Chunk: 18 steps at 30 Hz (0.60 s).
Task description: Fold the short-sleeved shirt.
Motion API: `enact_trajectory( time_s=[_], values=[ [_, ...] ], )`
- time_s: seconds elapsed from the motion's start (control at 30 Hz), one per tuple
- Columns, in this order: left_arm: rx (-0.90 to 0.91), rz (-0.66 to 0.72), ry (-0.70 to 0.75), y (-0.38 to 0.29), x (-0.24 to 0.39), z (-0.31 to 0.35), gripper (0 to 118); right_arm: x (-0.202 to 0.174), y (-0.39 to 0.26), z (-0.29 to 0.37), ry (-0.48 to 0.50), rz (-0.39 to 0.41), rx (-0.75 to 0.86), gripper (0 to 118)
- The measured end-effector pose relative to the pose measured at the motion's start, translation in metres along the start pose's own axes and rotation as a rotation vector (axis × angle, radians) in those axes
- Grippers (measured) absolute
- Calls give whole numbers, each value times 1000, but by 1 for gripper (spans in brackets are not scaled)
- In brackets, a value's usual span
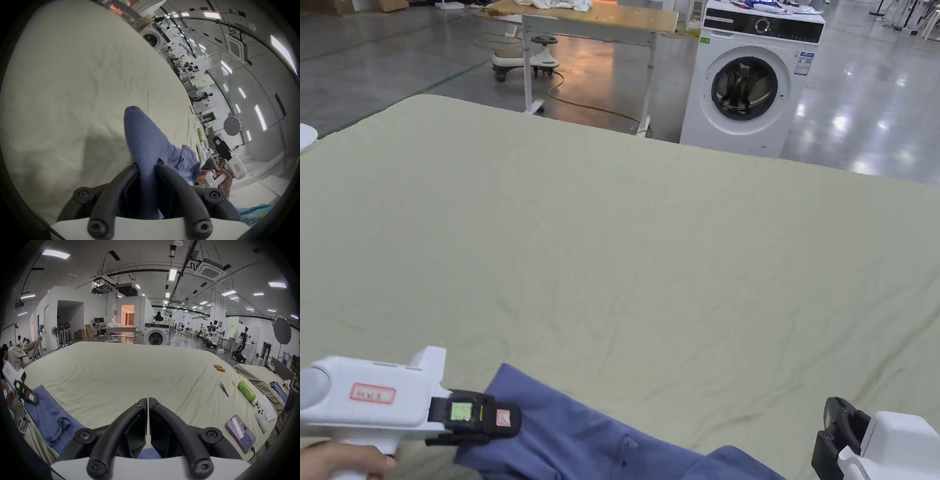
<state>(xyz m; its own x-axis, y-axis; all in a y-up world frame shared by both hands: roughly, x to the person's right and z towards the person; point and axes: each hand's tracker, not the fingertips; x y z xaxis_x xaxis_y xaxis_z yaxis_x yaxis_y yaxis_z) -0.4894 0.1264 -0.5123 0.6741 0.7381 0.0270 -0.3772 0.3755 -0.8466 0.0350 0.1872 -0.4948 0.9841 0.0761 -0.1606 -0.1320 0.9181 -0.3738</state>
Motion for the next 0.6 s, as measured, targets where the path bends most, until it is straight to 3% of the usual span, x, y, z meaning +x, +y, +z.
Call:
enact_trajectory(
  time_s=[0.2,0.33,0.6],
  values=[
    [61,-175,322,39,39,78,7,-5,4,-3,18,9,9,1],
    [49,-256,509,43,69,89,7,-8,4,-6,33,8,12,1],
    [13,-377,500,8,149,48,7,-10,0,-8,43,-9,4,1]
  ],
)
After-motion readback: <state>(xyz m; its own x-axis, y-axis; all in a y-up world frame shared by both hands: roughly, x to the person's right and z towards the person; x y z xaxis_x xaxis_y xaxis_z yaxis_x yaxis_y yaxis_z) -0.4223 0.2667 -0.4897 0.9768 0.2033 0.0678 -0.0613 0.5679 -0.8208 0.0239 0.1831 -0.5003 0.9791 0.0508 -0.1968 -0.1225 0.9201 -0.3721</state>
